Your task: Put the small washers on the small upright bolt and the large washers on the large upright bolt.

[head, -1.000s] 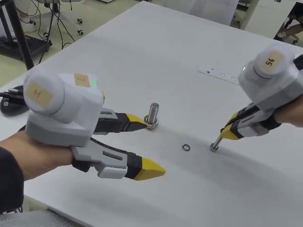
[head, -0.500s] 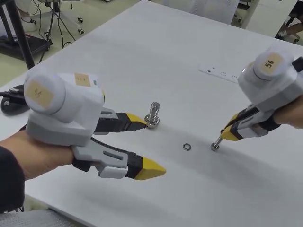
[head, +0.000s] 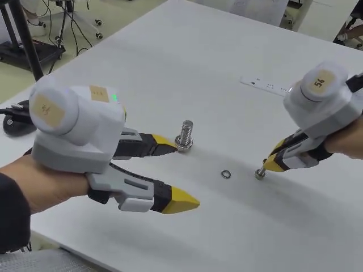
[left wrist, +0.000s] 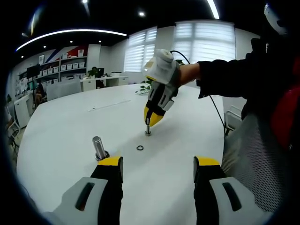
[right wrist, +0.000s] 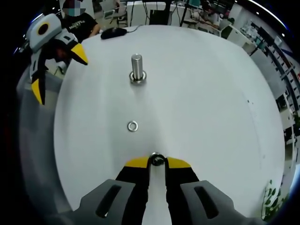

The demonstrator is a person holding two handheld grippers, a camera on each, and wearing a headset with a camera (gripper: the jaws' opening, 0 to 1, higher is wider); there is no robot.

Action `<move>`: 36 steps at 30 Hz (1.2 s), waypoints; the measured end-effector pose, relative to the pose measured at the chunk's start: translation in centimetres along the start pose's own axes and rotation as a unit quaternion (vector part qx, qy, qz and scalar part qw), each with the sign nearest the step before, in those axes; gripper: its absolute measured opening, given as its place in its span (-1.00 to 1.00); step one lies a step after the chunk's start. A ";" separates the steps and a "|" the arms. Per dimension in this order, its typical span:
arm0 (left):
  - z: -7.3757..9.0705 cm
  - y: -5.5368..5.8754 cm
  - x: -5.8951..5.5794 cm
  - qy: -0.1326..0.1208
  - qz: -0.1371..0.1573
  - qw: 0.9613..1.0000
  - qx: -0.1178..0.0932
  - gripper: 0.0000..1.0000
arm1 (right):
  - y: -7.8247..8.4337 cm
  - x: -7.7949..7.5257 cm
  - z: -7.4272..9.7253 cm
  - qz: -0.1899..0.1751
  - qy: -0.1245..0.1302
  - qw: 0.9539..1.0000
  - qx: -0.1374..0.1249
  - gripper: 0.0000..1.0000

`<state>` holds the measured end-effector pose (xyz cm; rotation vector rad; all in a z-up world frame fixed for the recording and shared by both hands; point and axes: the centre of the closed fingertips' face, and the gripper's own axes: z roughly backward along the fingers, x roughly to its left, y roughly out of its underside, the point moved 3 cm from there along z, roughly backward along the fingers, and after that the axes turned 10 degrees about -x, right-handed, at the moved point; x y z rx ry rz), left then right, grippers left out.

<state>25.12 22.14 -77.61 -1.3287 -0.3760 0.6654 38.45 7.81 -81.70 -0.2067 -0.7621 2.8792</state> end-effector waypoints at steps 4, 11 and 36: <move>0.0 0.0 0.0 -0.001 0.001 1.000 0.000 0.20 | 0.2 0.1 -0.5 0.000 -0.002 1.000 -0.001 -0.73; -0.2 0.1 0.1 -0.001 0.002 1.000 0.002 0.20 | 0.7 0.1 -1.2 -0.006 -0.004 1.000 -0.002 -0.73; -0.3 0.3 0.2 -0.001 0.004 1.000 0.007 0.19 | 1.3 -0.1 -1.6 -0.007 -0.006 1.000 -0.002 -0.70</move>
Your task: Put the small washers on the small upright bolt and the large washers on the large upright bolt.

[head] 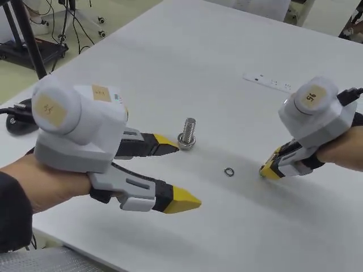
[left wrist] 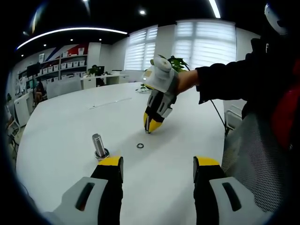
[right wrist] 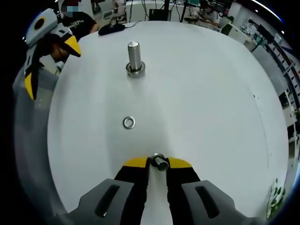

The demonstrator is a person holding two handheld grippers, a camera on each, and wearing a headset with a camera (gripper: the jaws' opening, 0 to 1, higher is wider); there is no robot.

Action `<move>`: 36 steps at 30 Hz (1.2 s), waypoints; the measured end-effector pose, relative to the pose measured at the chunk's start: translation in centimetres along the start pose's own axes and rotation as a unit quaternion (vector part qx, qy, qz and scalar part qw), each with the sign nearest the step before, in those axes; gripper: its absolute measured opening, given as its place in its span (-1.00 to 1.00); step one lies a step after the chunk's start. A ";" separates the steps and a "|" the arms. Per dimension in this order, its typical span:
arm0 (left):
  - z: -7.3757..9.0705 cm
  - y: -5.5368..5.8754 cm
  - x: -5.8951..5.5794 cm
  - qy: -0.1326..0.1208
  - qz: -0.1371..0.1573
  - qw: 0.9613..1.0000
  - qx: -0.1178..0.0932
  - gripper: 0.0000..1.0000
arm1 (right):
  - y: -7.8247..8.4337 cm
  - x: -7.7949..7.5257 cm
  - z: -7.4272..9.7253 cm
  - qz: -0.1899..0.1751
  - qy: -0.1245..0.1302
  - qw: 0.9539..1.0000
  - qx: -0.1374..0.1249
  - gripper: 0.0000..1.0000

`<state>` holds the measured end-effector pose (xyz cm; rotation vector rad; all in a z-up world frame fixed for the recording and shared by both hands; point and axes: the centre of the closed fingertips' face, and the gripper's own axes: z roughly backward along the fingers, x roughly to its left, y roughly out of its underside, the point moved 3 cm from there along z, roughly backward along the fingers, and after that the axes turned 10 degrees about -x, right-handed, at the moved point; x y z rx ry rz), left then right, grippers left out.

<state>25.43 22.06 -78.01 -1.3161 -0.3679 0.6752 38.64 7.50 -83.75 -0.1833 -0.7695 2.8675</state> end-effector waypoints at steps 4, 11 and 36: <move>0.0 0.0 0.0 0.001 0.000 1.000 0.001 0.19 | 0.1 -0.1 0.1 0.003 0.003 1.000 0.000 -0.65; -0.1 0.0 0.0 0.002 0.000 1.000 0.002 0.19 | 0.4 0.0 -0.5 0.004 -0.005 1.000 0.003 -0.64; 0.1 0.0 -0.1 0.002 0.000 1.000 0.000 0.19 | 0.5 0.3 -1.0 -0.017 -0.015 1.000 0.001 -0.70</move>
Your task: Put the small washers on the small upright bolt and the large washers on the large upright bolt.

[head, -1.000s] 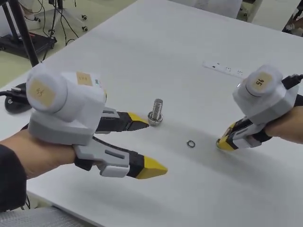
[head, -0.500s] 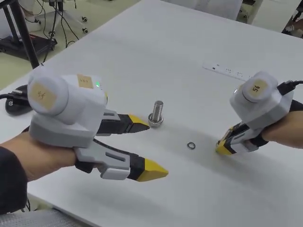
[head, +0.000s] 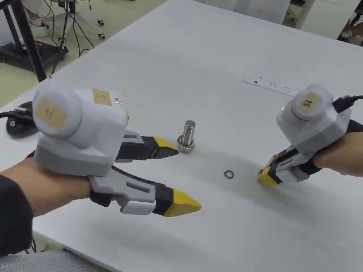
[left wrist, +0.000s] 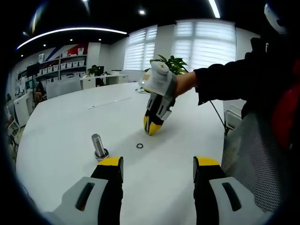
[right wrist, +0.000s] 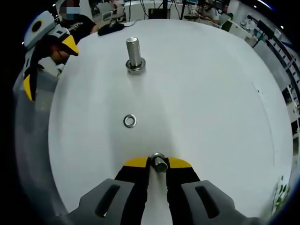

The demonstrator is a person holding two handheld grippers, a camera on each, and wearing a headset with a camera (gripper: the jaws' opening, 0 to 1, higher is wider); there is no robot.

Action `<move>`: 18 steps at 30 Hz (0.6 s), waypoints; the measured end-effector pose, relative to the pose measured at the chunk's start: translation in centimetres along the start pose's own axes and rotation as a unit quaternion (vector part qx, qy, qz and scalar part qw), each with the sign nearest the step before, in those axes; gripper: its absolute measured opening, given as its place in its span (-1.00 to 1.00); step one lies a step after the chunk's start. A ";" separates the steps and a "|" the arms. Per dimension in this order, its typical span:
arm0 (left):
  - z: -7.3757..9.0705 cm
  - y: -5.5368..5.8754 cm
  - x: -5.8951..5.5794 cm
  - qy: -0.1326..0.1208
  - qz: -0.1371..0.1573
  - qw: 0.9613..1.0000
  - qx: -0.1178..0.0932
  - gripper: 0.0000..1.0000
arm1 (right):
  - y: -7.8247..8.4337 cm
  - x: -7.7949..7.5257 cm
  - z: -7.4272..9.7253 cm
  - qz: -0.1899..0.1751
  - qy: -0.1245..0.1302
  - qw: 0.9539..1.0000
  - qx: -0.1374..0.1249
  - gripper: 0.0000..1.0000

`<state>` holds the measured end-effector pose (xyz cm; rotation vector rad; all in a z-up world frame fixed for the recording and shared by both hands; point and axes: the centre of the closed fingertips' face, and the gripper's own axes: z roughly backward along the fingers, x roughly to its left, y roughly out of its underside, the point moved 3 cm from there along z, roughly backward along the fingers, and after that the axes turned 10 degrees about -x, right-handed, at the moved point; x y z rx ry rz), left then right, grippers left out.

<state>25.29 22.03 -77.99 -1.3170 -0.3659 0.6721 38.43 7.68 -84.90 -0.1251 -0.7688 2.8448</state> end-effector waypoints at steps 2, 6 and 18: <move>0.0 0.0 0.0 0.000 0.000 1.000 -0.001 0.19 | 0.0 0.1 0.0 -0.002 0.001 1.000 0.001 -0.71; 0.1 0.0 0.0 -0.001 0.000 1.000 -0.001 0.19 | 0.2 0.5 0.2 -0.004 0.000 1.000 0.005 -0.71; 0.0 -0.1 -0.1 0.000 -0.002 1.000 -0.001 0.18 | 0.0 2.2 0.5 0.006 -0.005 1.000 0.002 -0.71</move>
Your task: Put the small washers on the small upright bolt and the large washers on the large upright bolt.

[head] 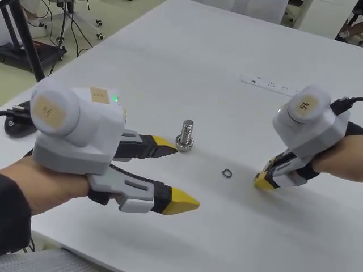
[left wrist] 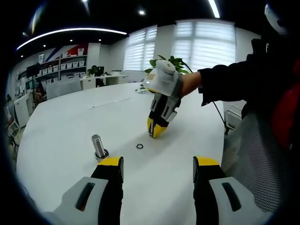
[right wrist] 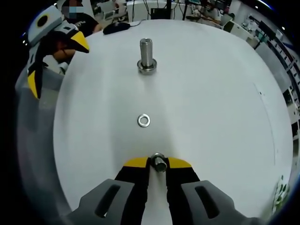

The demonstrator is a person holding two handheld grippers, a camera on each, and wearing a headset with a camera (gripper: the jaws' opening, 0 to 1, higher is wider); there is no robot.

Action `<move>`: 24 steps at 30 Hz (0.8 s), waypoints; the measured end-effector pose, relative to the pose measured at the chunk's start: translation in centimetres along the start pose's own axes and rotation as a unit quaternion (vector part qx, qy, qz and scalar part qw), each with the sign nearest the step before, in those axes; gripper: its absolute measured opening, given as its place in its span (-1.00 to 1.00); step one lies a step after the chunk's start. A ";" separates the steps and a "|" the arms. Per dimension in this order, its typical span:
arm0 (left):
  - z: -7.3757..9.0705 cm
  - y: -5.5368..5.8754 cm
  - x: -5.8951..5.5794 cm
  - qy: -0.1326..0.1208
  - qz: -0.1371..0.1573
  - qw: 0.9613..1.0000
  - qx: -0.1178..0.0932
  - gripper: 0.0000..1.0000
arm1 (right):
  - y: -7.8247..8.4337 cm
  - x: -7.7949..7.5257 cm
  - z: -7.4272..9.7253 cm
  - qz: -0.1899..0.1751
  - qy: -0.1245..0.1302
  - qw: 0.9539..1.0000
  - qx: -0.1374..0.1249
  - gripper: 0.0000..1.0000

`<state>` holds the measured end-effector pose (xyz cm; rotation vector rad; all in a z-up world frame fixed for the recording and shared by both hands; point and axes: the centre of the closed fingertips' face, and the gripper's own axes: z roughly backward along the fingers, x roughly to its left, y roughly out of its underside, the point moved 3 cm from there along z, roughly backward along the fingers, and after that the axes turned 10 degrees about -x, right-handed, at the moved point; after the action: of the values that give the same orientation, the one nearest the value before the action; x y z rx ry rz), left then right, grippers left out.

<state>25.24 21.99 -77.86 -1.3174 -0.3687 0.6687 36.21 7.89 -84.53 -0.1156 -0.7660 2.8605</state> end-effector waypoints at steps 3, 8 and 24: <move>0.0 0.0 -0.1 0.001 0.000 1.000 0.000 0.18 | 0.2 0.2 -0.1 -0.002 -0.002 1.000 0.003 -0.71; 0.1 0.0 0.0 0.001 0.000 1.000 0.000 0.18 | 0.3 0.6 -0.3 0.003 -0.004 1.000 0.008 -0.71; 0.3 0.0 -0.1 0.000 0.000 1.000 -0.001 0.18 | 0.2 0.8 -0.3 0.005 -0.007 1.000 0.006 -0.61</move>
<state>25.04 22.15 -77.77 -1.3186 -0.3696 0.6684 35.39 8.00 -84.92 -0.0976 -0.7538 2.8775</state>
